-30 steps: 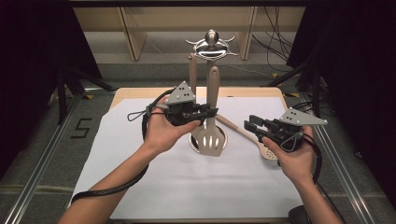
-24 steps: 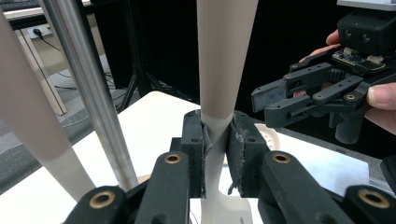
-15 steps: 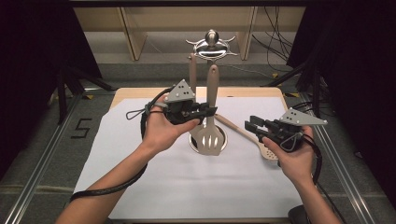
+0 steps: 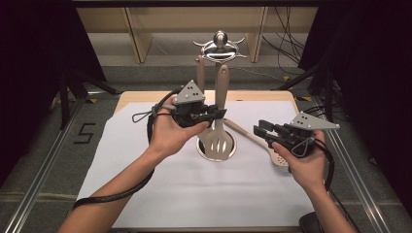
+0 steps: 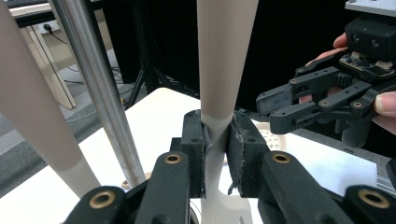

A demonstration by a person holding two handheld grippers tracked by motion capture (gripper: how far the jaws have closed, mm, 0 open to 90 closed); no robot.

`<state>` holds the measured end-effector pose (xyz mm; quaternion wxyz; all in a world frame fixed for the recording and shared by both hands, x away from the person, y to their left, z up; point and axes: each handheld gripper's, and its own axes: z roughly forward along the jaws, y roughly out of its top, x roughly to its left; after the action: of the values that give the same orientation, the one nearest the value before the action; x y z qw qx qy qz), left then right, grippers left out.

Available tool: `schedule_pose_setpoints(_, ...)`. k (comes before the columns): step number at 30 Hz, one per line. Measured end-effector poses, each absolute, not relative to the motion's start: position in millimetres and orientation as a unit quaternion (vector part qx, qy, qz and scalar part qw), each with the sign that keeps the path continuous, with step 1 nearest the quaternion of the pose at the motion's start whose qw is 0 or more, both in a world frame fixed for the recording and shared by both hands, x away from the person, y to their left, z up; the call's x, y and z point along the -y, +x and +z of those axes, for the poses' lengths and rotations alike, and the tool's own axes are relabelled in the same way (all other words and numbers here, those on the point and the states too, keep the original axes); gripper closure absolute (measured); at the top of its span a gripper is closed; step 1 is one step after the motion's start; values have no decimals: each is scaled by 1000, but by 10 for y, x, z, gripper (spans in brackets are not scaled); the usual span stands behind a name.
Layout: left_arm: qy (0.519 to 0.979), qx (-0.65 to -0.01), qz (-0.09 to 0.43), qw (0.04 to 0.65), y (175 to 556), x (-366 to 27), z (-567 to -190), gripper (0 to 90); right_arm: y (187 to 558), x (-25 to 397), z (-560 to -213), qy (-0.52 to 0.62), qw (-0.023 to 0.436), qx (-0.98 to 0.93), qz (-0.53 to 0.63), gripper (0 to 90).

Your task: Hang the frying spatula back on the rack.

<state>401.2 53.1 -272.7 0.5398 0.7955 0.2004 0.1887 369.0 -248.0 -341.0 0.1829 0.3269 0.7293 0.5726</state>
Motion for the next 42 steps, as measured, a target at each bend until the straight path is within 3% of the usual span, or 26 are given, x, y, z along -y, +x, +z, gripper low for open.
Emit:
schedule_pose_setpoints(40, 786, -249, 179, 537, 4278, -474, -2884, 768, 3700, 2453, -3369, 312, 196, -732, 573, 658)
schedule_pose_setpoints(42, 773, -273, 163, 549, 4228, -462, -2912, 766, 3690, 2449, -3371, 316, 191, -733, 571, 656)
